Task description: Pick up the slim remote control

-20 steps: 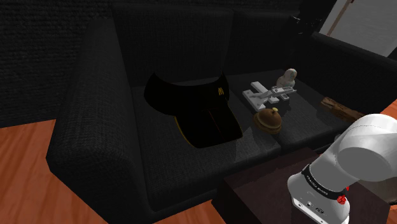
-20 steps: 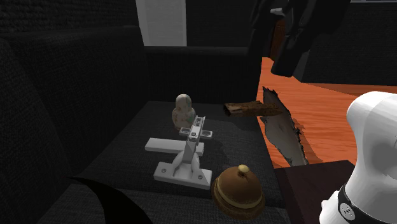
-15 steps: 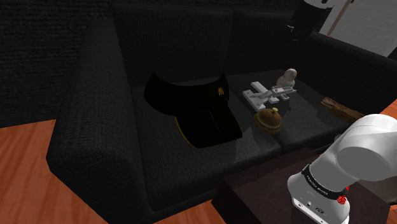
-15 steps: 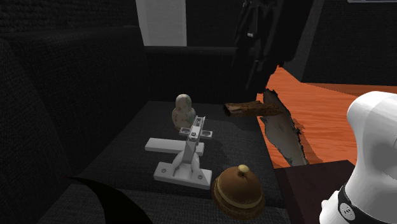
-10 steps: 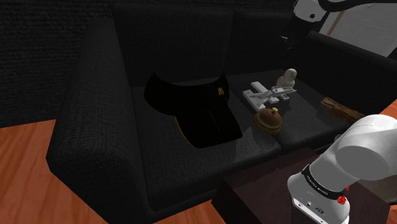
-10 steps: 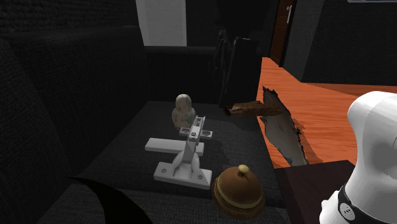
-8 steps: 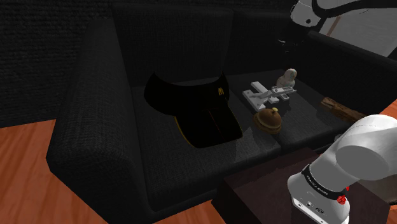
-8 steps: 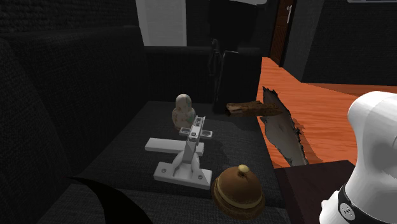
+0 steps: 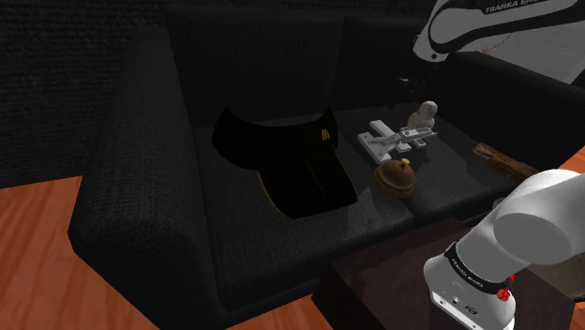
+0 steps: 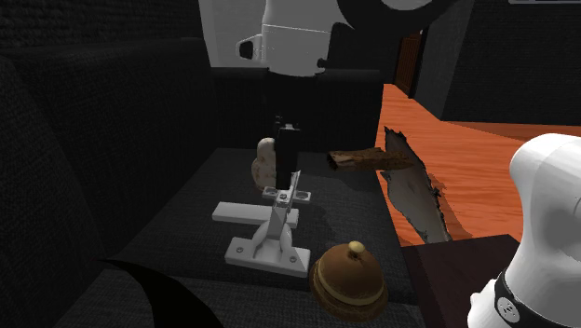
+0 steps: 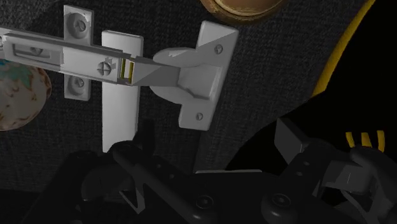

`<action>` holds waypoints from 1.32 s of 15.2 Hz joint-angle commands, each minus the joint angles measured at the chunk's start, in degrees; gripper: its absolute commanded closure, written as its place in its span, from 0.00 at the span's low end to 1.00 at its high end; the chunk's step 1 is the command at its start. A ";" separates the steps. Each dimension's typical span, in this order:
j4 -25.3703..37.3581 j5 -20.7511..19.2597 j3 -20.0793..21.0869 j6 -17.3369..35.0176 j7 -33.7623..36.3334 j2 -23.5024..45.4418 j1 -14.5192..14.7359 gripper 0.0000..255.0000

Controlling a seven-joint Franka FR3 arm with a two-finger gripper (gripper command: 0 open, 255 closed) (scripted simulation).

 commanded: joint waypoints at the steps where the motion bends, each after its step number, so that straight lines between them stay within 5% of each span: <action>1: 0.55 0.16 -2.00 2.73 -2.26 3.73 -0.24 0.00; 7: 4.46 3.46 -6.96 9.47 -9.45 16.24 -0.44 0.00; 15: 13.48 13.34 -9.79 15.22 -21.30 34.90 -3.11 0.00; 20: 13.29 15.43 -9.02 18.07 -22.88 38.00 -3.98 0.00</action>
